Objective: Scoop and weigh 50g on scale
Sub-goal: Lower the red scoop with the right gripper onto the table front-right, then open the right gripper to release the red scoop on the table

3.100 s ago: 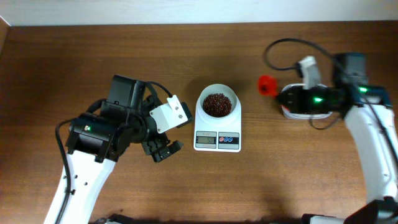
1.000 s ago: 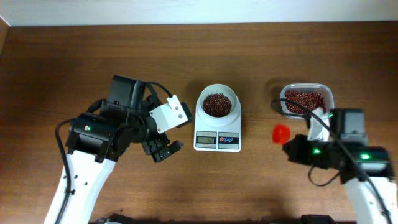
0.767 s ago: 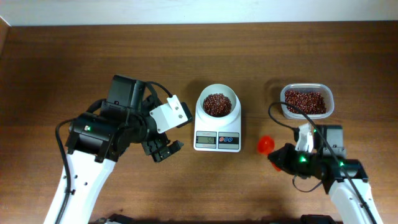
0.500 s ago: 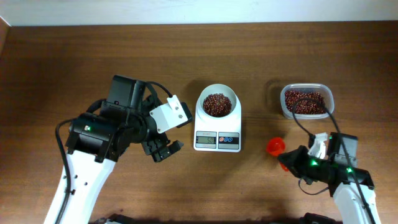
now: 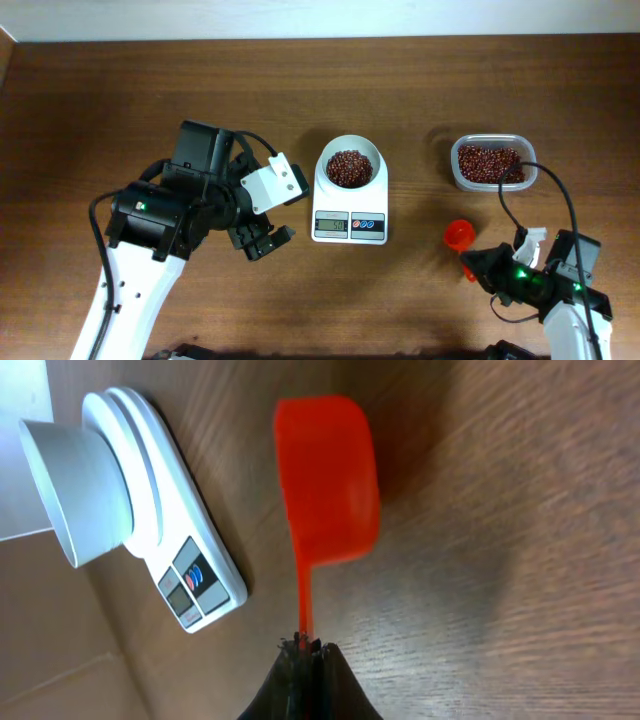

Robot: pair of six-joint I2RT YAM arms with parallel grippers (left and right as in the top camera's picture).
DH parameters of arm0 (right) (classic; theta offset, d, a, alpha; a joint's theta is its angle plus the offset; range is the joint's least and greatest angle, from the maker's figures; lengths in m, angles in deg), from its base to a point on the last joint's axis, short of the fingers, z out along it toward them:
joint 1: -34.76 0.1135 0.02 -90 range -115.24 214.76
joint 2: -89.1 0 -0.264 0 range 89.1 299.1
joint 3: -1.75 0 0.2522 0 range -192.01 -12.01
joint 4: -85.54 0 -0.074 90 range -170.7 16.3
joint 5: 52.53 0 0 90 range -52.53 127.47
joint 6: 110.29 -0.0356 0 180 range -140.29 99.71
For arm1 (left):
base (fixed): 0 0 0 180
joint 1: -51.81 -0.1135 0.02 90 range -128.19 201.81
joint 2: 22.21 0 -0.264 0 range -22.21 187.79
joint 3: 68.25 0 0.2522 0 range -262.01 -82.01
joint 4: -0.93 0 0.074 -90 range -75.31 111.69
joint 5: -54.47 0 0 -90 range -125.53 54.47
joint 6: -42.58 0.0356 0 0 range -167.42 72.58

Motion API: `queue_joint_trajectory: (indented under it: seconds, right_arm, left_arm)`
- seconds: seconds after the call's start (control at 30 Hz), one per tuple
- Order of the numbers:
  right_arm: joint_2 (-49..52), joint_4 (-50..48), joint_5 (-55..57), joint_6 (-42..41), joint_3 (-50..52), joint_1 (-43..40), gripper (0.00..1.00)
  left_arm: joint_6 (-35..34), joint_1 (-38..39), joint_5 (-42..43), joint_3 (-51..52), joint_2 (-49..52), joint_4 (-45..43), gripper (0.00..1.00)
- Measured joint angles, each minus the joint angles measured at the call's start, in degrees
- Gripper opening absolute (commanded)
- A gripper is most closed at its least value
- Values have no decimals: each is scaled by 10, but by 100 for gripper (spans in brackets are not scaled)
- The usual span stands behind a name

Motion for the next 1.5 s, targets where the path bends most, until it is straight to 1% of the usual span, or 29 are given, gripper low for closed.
queue_joint_trajectory:
  seconds: [0.13,0.27,0.33,0.43,0.53,0.6,0.63,0.73,0.9,1.1,1.33,1.5]
  right_arm:
    - [0,4,21,0,9,0,25]
    - [0,4,38,0,9,0,36]
    - [0,4,45,1,9,0,44]
    - [0,4,58,0,9,0,46]
    - [0,2,68,-1,9,0,60]
    - [0,-11,72,5,9,0,84]
    - [0,-15,67,9,9,-1,99]
    - [0,-17,40,35,4,-1,99]
    - [0,-17,-50,71,-35,-2,99]
    - [-1,-14,-111,75,-40,-2,99]
    - [-5,7,-130,46,-40,-2,99]
    - [-5,11,-93,59,-40,-2,99]
  left_arm:
    - [0,0,0,0,0,0,99]
    - [0,0,0,0,0,0,99]
    - [0,0,0,0,0,0,99]
    - [0,0,0,0,0,0,99]
    - [0,0,0,0,0,0,99]
    - [0,0,0,0,0,0,99]
    - [0,0,0,0,0,0,99]
    - [0,0,0,0,0,0,99]
    - [0,0,0,0,0,0,99]
    - [0,0,0,0,0,0,99]
    - [0,0,0,0,0,0,99]
    - [0,0,0,0,0,0,99]
